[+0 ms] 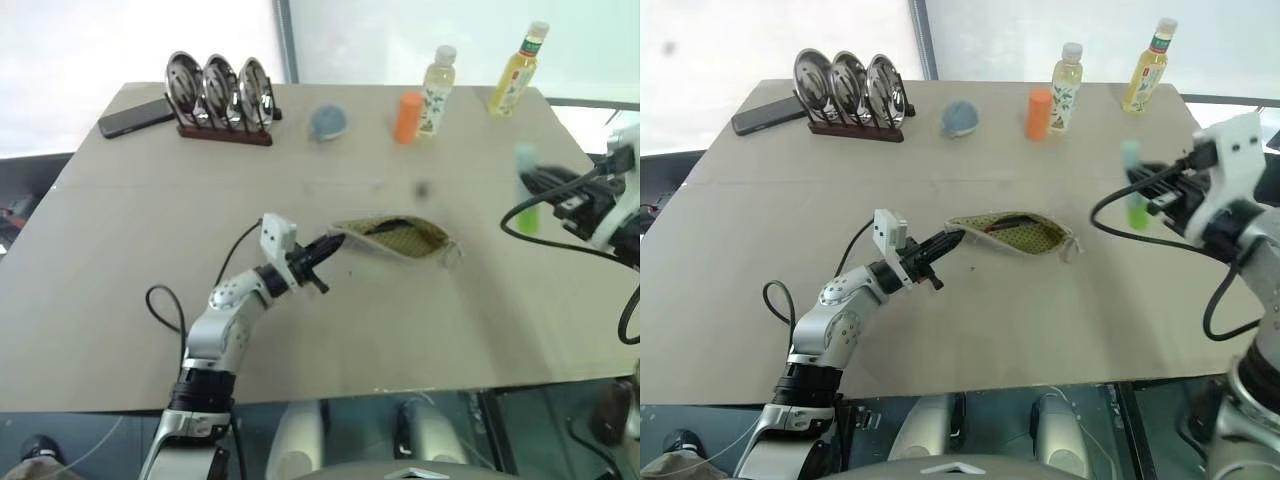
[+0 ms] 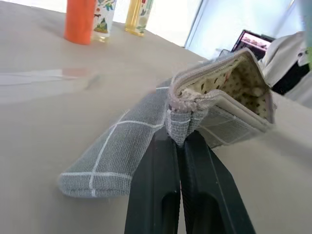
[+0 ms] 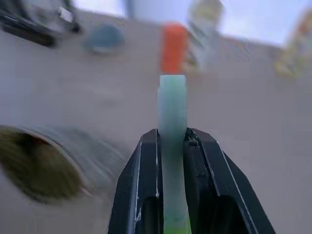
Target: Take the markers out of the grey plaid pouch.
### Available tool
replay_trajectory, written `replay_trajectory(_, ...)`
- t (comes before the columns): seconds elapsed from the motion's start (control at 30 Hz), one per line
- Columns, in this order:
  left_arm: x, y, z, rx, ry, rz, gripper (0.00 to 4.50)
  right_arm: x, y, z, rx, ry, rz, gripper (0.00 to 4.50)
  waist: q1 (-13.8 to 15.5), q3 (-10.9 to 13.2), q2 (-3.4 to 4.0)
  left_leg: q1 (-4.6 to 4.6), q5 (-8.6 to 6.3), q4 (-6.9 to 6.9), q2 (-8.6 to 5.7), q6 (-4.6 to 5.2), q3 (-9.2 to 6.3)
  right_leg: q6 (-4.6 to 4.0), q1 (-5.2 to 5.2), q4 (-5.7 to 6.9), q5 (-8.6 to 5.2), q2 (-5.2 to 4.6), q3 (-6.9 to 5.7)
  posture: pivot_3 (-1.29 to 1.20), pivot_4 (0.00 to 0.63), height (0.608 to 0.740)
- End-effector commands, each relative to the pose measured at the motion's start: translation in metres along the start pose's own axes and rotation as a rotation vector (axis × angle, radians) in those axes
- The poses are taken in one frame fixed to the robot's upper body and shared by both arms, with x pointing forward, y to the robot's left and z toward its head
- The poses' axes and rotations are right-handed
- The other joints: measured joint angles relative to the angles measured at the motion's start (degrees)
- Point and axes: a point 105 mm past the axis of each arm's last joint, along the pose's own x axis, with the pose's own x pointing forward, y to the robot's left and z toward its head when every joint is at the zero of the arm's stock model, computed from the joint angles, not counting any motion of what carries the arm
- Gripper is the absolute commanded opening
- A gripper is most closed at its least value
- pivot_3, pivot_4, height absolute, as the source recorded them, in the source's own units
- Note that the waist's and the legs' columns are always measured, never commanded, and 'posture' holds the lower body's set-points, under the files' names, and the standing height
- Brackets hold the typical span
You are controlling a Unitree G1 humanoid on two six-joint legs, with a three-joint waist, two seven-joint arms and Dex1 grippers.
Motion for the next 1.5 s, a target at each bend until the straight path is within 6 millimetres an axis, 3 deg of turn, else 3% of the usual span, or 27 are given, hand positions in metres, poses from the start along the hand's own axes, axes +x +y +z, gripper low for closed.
replay_trajectory(0.03,0.001,-0.003,0.005,0.055,-0.019,-0.006,0.00,0.025,-0.028,-0.033,-0.077,0.116,-0.088,0.14,-0.3,0.0,0.03,0.01,0.00,0.00,0.00,0.00,0.01,0.00,-0.01,0.01,0.00,0.03,0.03,0.00,0.150,0.740)
replay_trajectory(0.1,0.001,-0.004,0.006,0.064,-0.026,-0.009,0.00,0.040,-0.037,-0.053,-0.085,0.174,-0.098,0.14,-0.5,0.0,0.05,0.06,0.01,0.00,0.02,0.01,-0.01,0.01,0.00,0.04,0.00,0.12,0.06,0.00,0.150,0.740)
replay_trajectory(0.2,0.001,-0.002,0.009,0.066,-0.036,-0.001,0.00,0.053,-0.042,-0.067,-0.110,0.214,-0.083,0.14,-0.4,0.1,0.14,0.07,0.01,0.01,0.03,0.01,-0.03,0.03,0.00,0.07,0.00,0.17,0.08,0.00,0.150,0.740)
replay_trajectory(0.33,-0.002,-0.004,0.010,0.060,-0.044,-0.005,0.00,0.057,-0.039,-0.067,-0.143,0.206,-0.058,1.99,-0.1,0.1,0.13,0.03,0.01,0.01,0.02,0.01,-0.03,0.04,0.03,0.01,0.00,0.19,0.10,0.00,0.150,0.740)
replay_trajectory(0.4,-0.004,-0.005,0.012,0.042,-0.053,-0.010,0.00,0.052,-0.034,-0.057,-0.173,0.156,-0.051,2.94,0.2,0.1,0.15,0.01,0.01,0.00,0.02,0.02,-0.03,0.04,0.02,-0.01,0.00,0.19,0.10,0.00,0.150,0.740)
replay_trajectory(0.5,-0.006,-0.006,0.015,-0.014,-0.067,-0.021,0.00,0.032,-0.010,-0.022,-0.201,-0.001,0.032,2.94,0.3,0.1,0.18,0.00,0.01,-0.06,0.03,0.01,-0.05,0.05,0.00,-0.02,-0.01,0.21,0.09,0.00,0.150,0.740)
replay_trajectory(0.6,-0.006,-0.008,0.018,-0.080,-0.073,-0.050,0.00,0.008,0.034,0.007,-0.234,-0.115,0.201,2.94,0.1,0.1,0.22,-0.01,0.01,-0.07,0.04,0.01,-0.07,0.07,0.00,-0.03,-0.02,0.22,0.08,0.00,0.150,0.740)
replay_trajectory(0.73,-0.002,-0.017,0.022,-0.167,-0.069,-0.119,0.00,-0.004,0.098,0.018,-0.247,-0.171,0.408,1.19,0.1,0.1,0.16,0.11,0.00,-0.03,0.10,0.00,-0.13,0.20,0.10,-0.02,-0.10,0.23,0.02,0.00,0.150,0.740)
replay_trajectory(0.8,0.000,-0.025,0.024,-0.198,-0.063,-0.178,0.00,0.001,0.123,0.019,-0.225,-0.186,0.471,0.12,0.0,0.1,0.17,0.14,0.00,0.03,0.11,0.00,-0.15,0.20,0.10,0.00,-0.10,0.23,0.01,0.00,0.150,0.740)
replay_trajectory(0.83,0.001,-0.028,0.025,-0.209,-0.061,-0.199,0.00,0.004,0.131,0.019,-0.217,-0.185,0.488,0.05,0.0,0.1,0.17,0.13,0.00,0.06,0.11,0.00,-0.15,0.21,0.09,0.02,-0.10,0.23,0.01,0.00,0.150,0.740)
replay_trajectory(1.0,0.000,-0.043,0.026,-0.245,-0.033,-0.293,0.00,0.040,0.145,0.005,-0.157,-0.135,0.462,0.05,0.1,0.1,0.12,0.04,0.00,0.11,0.07,0.00,-0.16,0.04,0.09,0.00,0.00,0.19,0.03,0.00,0.150,0.740)
replay_trajectory(1.1,-0.004,-0.054,0.025,-0.261,-0.009,-0.356,0.00,0.061,0.146,-0.008,-0.212,-0.090,0.431,0.05,0.2,0.1,0.14,0.01,0.00,0.10,0.04,0.01,-0.13,0.03,0.08,-0.01,0.01,0.20,0.05,0.00,0.150,0.740)
replay_trajectory(1.23,-0.009,-0.060,0.022,-0.264,0.021,-0.396,0.00,0.053,0.147,-0.007,-0.231,-0.052,0.506,0.05,0.2,0.1,0.18,-0.03,0.01,0.04,0.05,0.01,-0.14,0.03,0.05,0.01,0.00,0.23,0.04,0.00,0.150,0.740)
replay_trajectory(1.33,-0.011,-0.062,0.020,-0.295,0.026,-0.406,0.00,0.042,0.145,-0.016,-0.355,-0.002,0.552,0.05,0.2,0.1,0.18,-0.03,0.01,0.04,0.05,0.01,-0.15,0.04,0.06,-0.01,0.00,0.24,0.04,0.00,0.150,0.740)
replay_trajectory(1.47,-0.013,-0.068,0.018,-0.432,0.032,-0.448,0.00,0.032,0.149,-0.025,-0.650,0.018,0.584,1.70,0.1,0.1,0.17,0.01,0.00,0.07,0.06,0.01,-0.15,0.06,0.03,-0.03,-0.02,0.23,0.03,0.00,0.150,0.740)
replay_trajectory(1.5,-0.015,-0.068,0.018,-0.492,0.035,-0.456,0.00,0.030,0.151,-0.028,-0.709,0.022,0.606,1.70,0.1,0.1,0.17,0.01,0.00,0.07,0.07,0.01,-0.14,0.12,0.01,-0.02,-0.05,0.23,0.04,0.00,0.150,0.740)
